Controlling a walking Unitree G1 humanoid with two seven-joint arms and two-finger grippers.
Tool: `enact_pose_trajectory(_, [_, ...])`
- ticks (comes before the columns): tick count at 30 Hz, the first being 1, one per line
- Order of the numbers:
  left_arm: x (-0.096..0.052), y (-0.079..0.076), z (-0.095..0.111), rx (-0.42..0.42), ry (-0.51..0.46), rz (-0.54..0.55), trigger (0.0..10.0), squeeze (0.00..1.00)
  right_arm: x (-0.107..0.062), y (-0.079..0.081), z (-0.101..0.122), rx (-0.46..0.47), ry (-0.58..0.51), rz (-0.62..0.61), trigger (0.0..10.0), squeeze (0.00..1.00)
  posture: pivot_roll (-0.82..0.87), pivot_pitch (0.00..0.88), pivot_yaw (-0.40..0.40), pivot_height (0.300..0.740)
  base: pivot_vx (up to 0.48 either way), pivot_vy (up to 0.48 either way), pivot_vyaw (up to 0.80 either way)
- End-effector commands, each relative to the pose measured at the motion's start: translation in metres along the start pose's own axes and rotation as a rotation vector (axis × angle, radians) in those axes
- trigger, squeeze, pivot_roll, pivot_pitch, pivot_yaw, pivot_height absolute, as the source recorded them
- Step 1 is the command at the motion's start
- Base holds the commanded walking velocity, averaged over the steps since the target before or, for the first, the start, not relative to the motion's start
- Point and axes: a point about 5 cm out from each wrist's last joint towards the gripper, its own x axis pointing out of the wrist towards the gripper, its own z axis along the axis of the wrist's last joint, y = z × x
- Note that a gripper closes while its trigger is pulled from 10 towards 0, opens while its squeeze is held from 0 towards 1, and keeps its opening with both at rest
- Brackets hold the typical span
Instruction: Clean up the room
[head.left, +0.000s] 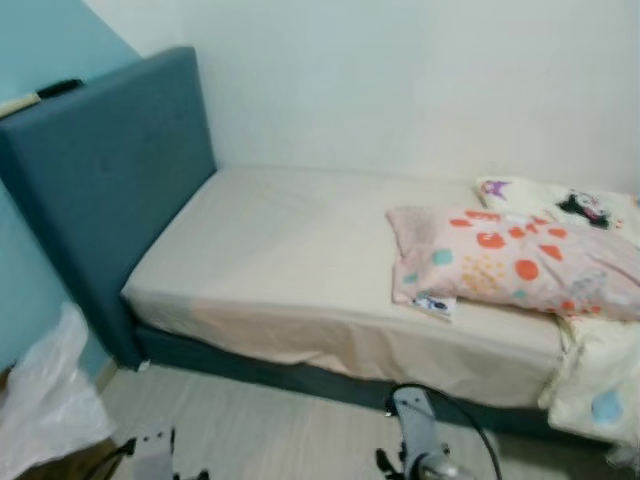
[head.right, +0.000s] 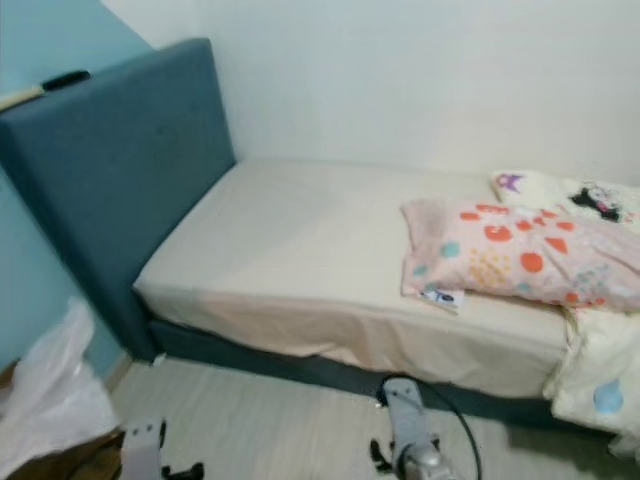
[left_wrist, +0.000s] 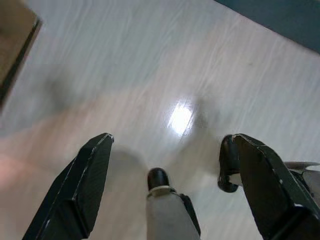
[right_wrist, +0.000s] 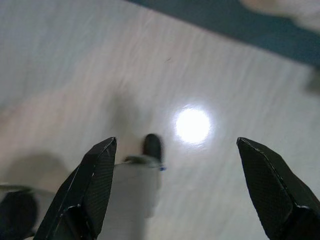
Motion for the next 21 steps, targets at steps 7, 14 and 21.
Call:
enact_pose_trajectory(7, [0.001, 0.003, 0.01, -0.019, -0.056, 0.042, 10.0, 0.0, -0.001, -0.002, -0.004, 0.004, 0.02, 0.018, 10.0, 0.0, -0.02, 0.0, -0.037, 0.7, 0.0, 0.0, -0.76])
enact_pose_trajectory(14, [0.0, -0.003, -0.006, 0.029, 0.011, 0.04, 10.0, 0.0, 0.0, 0.0, 0.013, -0.043, -0.04, 0.02, 10.0, 0.0, -0.07, 0.0, 0.012, 0.7, 0.0, -0.177, -0.21])
enact_pose_trajectory(21, [0.002, -0.01, -0.003, 0.118, 0.023, 0.006, 10.0, 0.0, 0.001, 0.003, 0.018, -0.081, -0.067, 0.015, 10.0, 0.0, -0.09, 0.0, 0.013, 0.7, 0.0, -0.438, 0.0])
